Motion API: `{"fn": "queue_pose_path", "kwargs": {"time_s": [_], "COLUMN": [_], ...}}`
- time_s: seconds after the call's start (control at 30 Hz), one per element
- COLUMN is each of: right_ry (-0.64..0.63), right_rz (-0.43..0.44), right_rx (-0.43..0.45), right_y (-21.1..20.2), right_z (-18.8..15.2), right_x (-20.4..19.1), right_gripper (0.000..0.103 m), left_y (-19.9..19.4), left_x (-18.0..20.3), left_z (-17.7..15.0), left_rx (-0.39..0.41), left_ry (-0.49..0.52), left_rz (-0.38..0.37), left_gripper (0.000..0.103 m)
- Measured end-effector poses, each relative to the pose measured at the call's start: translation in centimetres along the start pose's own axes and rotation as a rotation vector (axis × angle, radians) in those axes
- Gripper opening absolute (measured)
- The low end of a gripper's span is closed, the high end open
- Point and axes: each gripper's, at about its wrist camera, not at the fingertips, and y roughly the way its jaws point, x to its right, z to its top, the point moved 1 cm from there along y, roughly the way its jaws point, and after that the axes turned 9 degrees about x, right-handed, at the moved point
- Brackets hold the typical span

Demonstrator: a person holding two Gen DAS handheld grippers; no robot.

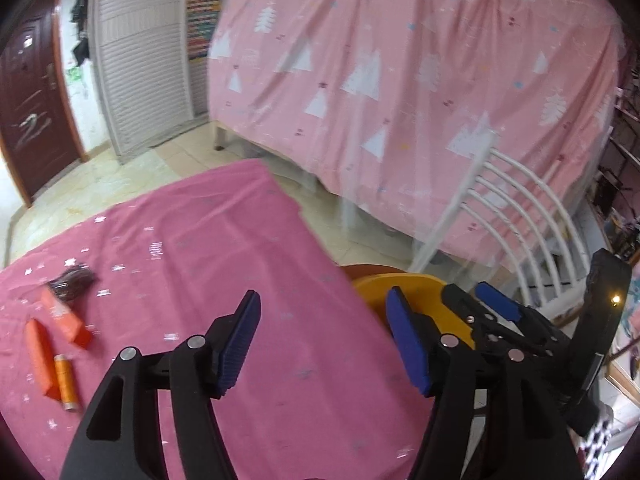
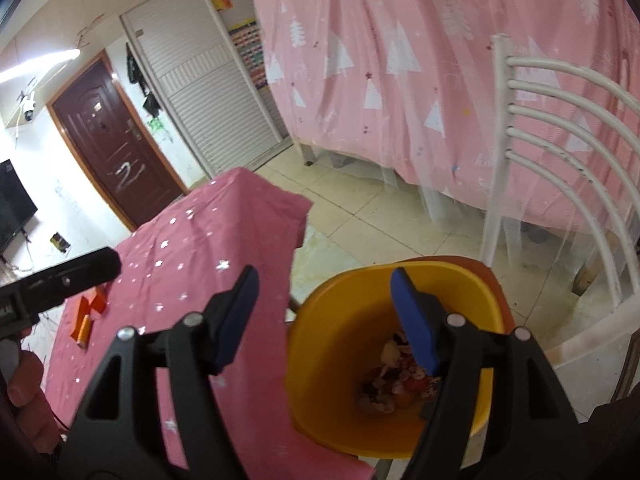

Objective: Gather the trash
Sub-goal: 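Move both open tools back over the table toward the orange boxes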

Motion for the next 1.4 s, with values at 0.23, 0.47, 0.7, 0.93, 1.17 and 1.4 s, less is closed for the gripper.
{"fn": "queue_pose_path", "kwargs": {"time_s": [0.23, 0.47, 0.7, 0.93, 1.17, 1.4], "right_ry": [-0.077, -0.147, -0.212, -0.261, -0.303, -0.340], "right_rz": [0.065, 0.117, 0.163, 0.205, 0.242, 0.258], "right_rx": [-0.024, -0.050, -0.081, -0.114, -0.145, -0.165], "right_y": [1.5, 2.8, 3.8, 5.0, 5.8, 6.3], "right_z": [0.0, -0.5, -1.5, -2.4, -3.4, -4.1], "right_x": [-5.5, -10.7, -15.3, -18.7, -21.4, -23.2], "right_gripper": [0.066, 0.066, 0.066, 0.066, 0.066, 0.066], "left_y": [-2.5, -4.9, -6.5, -7.0, -6.2, -4.9], "left_x": [-6.2, -11.9, -16.4, -20.1, -23.8, -25.6], "left_z": [0.2, -0.1, -0.7, -1.7, -3.0, -4.2], "left_rx": [0.052, 0.095, 0.119, 0.109, 0.044, -0.007], "left_ry": [-0.061, -0.127, -0.175, -0.220, -0.307, -0.335], "left_rz": [0.110, 0.223, 0.307, 0.387, 0.440, 0.441], "left_gripper": [0.060, 0.060, 0.060, 0.063, 0.063, 0.063]}}
